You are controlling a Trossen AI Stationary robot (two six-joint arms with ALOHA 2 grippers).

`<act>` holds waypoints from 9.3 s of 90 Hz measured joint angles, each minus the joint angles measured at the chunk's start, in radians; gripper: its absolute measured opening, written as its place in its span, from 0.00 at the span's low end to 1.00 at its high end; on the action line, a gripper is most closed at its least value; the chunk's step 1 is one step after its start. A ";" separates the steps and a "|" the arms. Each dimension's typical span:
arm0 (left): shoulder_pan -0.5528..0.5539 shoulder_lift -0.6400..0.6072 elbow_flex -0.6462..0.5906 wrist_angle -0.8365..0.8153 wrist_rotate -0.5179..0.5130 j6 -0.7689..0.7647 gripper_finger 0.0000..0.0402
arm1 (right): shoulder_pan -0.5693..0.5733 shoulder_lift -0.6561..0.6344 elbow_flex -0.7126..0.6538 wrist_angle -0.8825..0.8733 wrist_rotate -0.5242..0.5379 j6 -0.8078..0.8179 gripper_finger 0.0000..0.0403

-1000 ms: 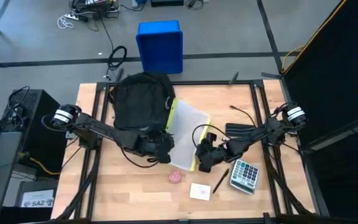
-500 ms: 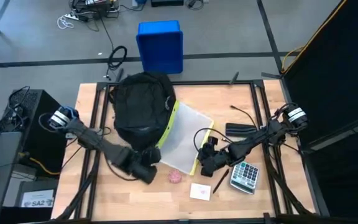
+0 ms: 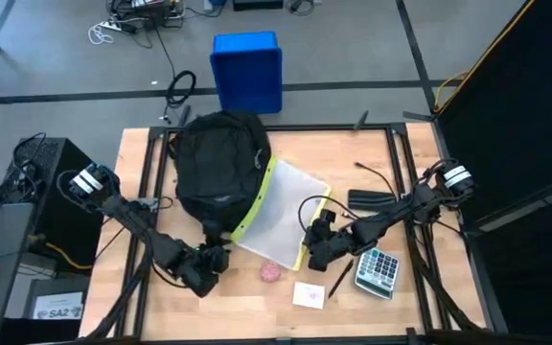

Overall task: Unpack backpack
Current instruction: Put the red urn into the zip lock bag

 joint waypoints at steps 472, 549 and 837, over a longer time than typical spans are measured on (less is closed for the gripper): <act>0.347 -0.170 -0.072 0.590 0.403 0.446 0.49 | -0.106 0.003 0.000 -0.076 -0.097 -0.261 0.35; 0.347 -0.170 -0.072 0.614 0.402 0.424 0.49 | -0.127 0.003 0.001 -0.220 0.016 -0.308 0.36; 0.466 0.035 0.088 0.462 0.423 0.194 0.49 | -0.200 0.003 0.044 0.288 -0.195 -0.338 0.00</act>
